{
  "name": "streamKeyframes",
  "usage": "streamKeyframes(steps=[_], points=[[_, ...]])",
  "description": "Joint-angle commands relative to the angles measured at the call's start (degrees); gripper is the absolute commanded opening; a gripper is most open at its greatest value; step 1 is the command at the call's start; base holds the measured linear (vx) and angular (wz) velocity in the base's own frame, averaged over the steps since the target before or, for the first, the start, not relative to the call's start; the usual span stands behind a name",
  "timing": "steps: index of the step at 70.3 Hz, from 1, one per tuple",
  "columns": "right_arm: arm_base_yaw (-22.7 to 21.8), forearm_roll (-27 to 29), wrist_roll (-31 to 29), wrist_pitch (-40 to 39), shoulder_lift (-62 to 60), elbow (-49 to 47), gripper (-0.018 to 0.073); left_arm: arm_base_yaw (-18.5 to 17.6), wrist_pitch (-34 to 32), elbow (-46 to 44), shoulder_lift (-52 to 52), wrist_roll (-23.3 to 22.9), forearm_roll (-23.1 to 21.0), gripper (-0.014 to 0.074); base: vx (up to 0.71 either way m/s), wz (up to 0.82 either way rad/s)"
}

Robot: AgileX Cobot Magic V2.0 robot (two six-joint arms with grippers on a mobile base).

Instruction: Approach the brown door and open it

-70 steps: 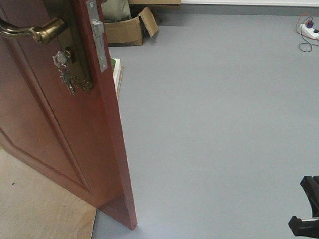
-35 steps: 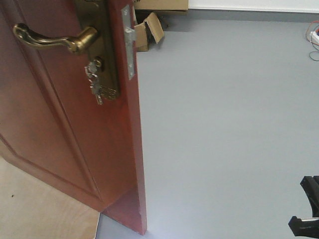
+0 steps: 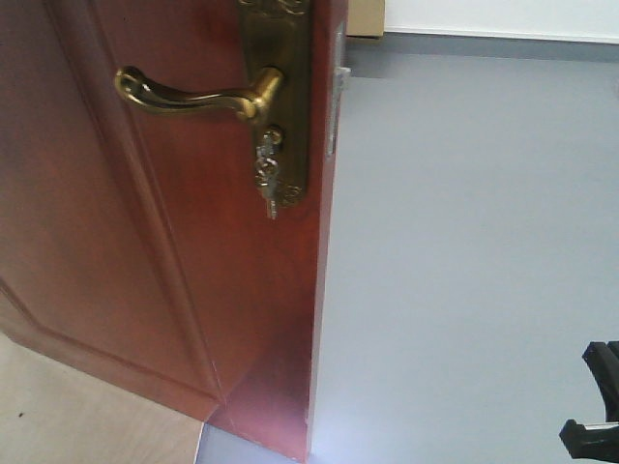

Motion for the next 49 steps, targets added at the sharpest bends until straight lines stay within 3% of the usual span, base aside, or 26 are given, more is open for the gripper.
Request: streamKeyframes(steps=[1, 49], points=[[-0.06, -0.3, -0.63, -4.6, -0.89, 0.11, 0.0, -0.37, -2.14, -1.5, -0.89, -0.03, -2.27, 0.0017, 0.22, 0.01], [-0.06, -0.3, -0.63, -4.55, -0.89, 0.11, 0.0, -0.37, -2.14, -1.5, -0.89, -0.03, -2.27, 0.0017, 0.2, -0.05]])
